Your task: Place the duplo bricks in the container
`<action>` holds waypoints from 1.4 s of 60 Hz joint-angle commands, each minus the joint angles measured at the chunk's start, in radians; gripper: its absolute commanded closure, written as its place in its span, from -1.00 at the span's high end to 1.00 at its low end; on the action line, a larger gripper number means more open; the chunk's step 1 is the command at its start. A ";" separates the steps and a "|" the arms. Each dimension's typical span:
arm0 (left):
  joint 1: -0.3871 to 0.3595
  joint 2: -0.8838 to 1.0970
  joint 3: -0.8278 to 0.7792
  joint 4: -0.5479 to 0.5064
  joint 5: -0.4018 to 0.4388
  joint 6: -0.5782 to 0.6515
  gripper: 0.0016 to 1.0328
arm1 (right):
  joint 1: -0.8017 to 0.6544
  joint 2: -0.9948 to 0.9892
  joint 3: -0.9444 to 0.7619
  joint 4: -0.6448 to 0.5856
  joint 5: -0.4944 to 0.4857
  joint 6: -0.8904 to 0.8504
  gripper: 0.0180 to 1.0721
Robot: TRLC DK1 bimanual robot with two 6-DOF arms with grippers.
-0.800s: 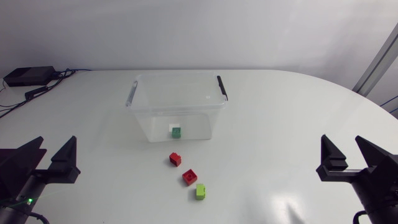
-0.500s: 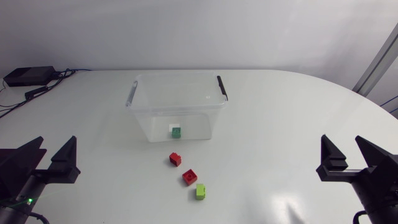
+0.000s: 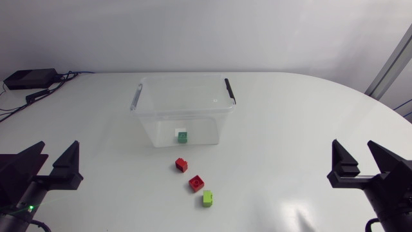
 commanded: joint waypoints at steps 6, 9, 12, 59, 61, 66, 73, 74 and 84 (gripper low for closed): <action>-0.010 -0.010 0.069 -0.033 -0.003 -0.023 0.85 | 0.016 -0.007 -0.005 -0.008 -0.006 0.005 0.90; -0.016 -0.003 0.103 -0.061 -0.001 -0.024 0.85 | 0.020 -0.004 0.011 -0.016 -0.006 0.005 0.90; -0.031 0.022 0.133 -0.069 -0.001 -0.027 0.84 | 0.028 -0.003 0.024 -0.019 -0.006 0.007 0.90; -0.332 1.271 0.752 -0.383 0.111 0.241 0.80 | 0.299 0.735 0.571 -0.367 -0.029 0.203 0.90; -0.356 1.303 0.759 -0.375 0.120 0.250 0.79 | 0.307 0.763 0.593 -0.405 -0.030 0.197 0.90; -0.413 1.384 0.778 -0.354 0.120 0.246 0.76 | 0.342 0.813 0.628 -0.468 -0.032 0.140 0.91; -0.497 1.479 0.793 -0.319 0.119 0.221 0.66 | 0.390 0.841 0.610 -0.471 -0.096 0.093 0.90; -0.503 1.492 0.795 -0.311 0.119 0.212 0.65 | 0.390 0.847 0.607 -0.468 -0.110 0.093 0.91; -0.557 1.602 0.808 -0.246 0.111 0.171 0.62 | 0.434 0.908 0.587 -0.444 -0.216 0.093 0.90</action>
